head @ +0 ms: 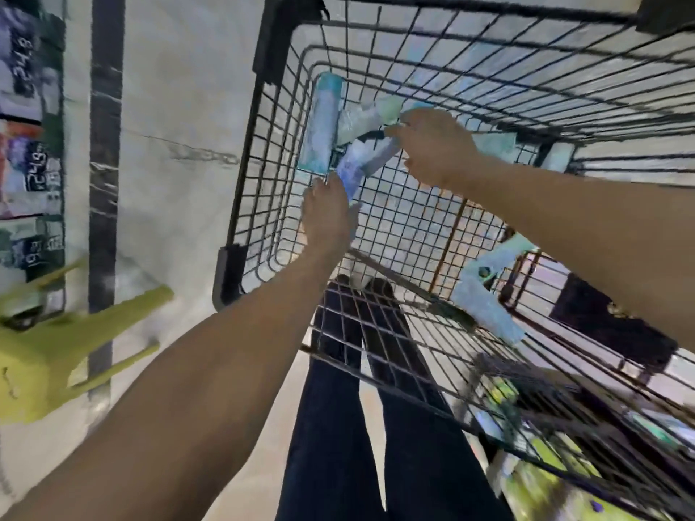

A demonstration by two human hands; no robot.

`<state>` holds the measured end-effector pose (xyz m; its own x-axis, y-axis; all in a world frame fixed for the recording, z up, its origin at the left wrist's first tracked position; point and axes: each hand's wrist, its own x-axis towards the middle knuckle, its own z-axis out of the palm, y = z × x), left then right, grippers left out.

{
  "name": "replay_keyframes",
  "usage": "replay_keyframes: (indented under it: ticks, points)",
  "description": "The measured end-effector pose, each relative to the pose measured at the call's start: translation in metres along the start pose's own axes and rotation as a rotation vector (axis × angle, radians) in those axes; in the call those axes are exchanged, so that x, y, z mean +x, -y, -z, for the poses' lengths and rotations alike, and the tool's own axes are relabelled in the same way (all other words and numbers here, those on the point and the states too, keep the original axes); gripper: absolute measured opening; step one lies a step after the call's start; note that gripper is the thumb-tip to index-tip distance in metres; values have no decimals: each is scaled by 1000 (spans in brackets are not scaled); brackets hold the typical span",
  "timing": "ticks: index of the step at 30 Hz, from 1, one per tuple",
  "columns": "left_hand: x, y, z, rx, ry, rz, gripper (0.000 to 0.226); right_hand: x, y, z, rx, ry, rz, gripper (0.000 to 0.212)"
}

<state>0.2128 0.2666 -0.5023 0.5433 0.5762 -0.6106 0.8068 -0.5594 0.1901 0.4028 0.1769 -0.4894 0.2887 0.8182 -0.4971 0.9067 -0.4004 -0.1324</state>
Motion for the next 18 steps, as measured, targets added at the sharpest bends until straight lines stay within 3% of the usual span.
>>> replay_keyframes:
  ticks: [5,10,14,18]
  points:
    - [13,5,-18,43,-62,9,61,18,-5,-20,-140,-96,38,48]
    - [12,4,-14,8,-91,-1,56,16,-9,-25,-144,-139,69,25]
    - [1,-2,5,-49,-14,-20,57,-8,-9,-11,207,-163,47,23]
    - [-26,-10,31,-356,103,27,56,-57,8,13,825,-53,-283,36]
